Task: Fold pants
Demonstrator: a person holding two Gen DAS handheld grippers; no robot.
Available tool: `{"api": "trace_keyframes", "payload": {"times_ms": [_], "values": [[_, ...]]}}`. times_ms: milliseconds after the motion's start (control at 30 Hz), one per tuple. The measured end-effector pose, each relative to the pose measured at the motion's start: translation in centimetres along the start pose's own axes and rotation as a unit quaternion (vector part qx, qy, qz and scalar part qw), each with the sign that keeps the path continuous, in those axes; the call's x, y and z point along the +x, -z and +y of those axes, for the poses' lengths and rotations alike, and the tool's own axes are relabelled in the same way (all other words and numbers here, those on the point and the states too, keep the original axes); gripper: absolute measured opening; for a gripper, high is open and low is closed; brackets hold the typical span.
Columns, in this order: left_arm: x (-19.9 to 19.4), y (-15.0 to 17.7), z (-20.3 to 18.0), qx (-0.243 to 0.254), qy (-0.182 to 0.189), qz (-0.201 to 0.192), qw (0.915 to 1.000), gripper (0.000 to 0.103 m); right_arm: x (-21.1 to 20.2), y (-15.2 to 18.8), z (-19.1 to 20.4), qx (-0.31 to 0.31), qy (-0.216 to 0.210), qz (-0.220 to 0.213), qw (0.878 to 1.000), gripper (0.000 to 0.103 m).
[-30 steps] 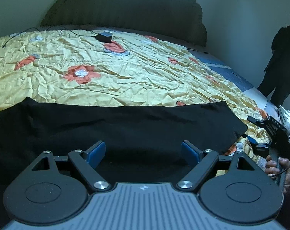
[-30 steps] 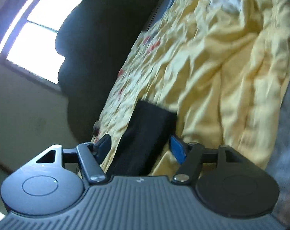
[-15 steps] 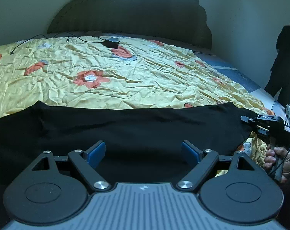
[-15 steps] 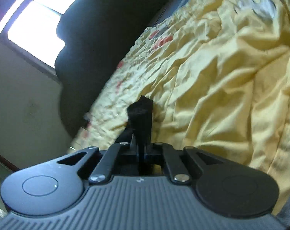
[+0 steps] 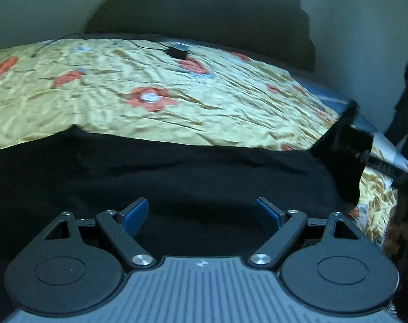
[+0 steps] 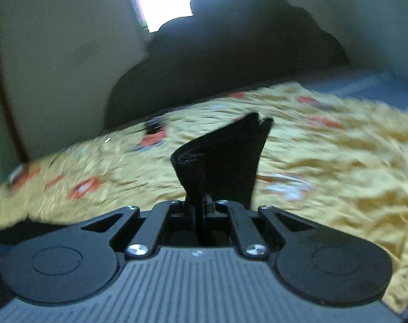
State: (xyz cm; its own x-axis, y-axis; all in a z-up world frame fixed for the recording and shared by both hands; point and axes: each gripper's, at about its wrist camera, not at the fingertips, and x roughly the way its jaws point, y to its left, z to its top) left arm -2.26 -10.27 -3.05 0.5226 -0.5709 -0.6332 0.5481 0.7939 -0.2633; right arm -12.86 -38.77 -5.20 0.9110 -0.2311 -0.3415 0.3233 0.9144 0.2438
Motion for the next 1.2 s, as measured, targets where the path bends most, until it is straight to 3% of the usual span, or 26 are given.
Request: {"api": "trace_keyframes", "payload": {"times_ms": [267, 467, 667, 1000, 1200], "values": [[-4.6, 1.5, 4.5, -0.038, -0.035, -0.036, 0.9980, 0.086, 2.4, 4.6, 12.5, -0.097, -0.085, 0.058, 0.990, 0.007], [-5.8, 2.9, 7.9, -0.075, -0.044, -0.038, 0.9955, 0.086, 1.5, 6.4, 18.1, -0.152, -0.117, 0.070, 0.979, 0.007], [-6.7, 3.5, 10.2, -0.115, -0.037, -0.044, 0.9917, 0.086, 2.3, 7.6, 20.2, -0.181, -0.112, 0.092, 0.973, 0.007], [-8.1, 3.9, 10.9, -0.106, -0.057, -0.063, 0.9907, 0.086, 2.2, 8.7, 22.9, -0.244, -0.113, 0.101, 0.958, 0.008], [-8.9, 4.2, 12.2, -0.120, -0.063, -0.065, 0.9887, 0.086, 2.0, 8.2, 23.6, -0.248, -0.130, 0.126, 0.952, 0.027]]}}
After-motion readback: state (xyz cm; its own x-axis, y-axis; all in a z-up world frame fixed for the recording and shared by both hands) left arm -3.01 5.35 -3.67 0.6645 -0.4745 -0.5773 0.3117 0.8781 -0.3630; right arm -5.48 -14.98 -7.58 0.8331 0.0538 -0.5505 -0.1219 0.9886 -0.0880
